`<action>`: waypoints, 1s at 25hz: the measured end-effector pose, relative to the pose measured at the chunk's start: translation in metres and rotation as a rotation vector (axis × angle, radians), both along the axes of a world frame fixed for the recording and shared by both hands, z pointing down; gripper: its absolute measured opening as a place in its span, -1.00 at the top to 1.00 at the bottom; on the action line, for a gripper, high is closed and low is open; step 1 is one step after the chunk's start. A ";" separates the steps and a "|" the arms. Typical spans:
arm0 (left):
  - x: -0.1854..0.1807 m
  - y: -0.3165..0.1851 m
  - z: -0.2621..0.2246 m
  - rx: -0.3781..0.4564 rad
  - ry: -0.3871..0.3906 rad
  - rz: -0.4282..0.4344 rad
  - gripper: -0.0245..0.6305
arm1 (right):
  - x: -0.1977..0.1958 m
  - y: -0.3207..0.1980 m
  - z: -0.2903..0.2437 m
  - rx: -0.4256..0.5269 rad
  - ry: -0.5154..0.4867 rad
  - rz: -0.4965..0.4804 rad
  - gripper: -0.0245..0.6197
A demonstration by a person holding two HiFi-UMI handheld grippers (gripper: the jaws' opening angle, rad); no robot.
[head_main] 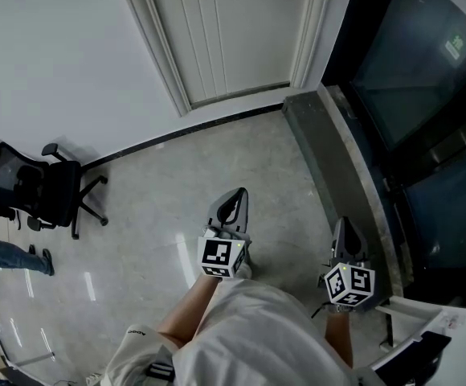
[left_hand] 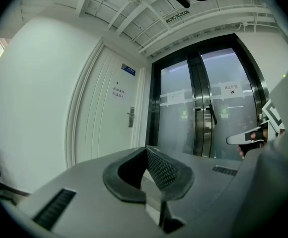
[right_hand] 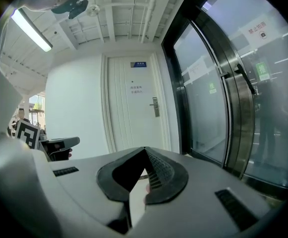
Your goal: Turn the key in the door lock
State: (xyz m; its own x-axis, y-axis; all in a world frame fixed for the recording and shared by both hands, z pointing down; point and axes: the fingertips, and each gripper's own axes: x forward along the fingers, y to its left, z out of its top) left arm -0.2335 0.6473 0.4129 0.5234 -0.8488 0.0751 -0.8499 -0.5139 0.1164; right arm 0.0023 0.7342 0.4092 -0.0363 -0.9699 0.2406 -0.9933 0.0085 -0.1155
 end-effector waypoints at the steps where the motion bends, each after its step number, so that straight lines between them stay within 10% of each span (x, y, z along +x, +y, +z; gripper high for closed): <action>1: -0.002 -0.009 0.000 0.003 -0.002 0.006 0.91 | -0.003 -0.008 0.001 -0.002 0.000 0.002 0.93; 25: 0.005 -0.126 0.028 -0.045 -0.028 0.015 0.91 | 0.020 -0.121 0.033 -0.047 -0.024 0.063 0.93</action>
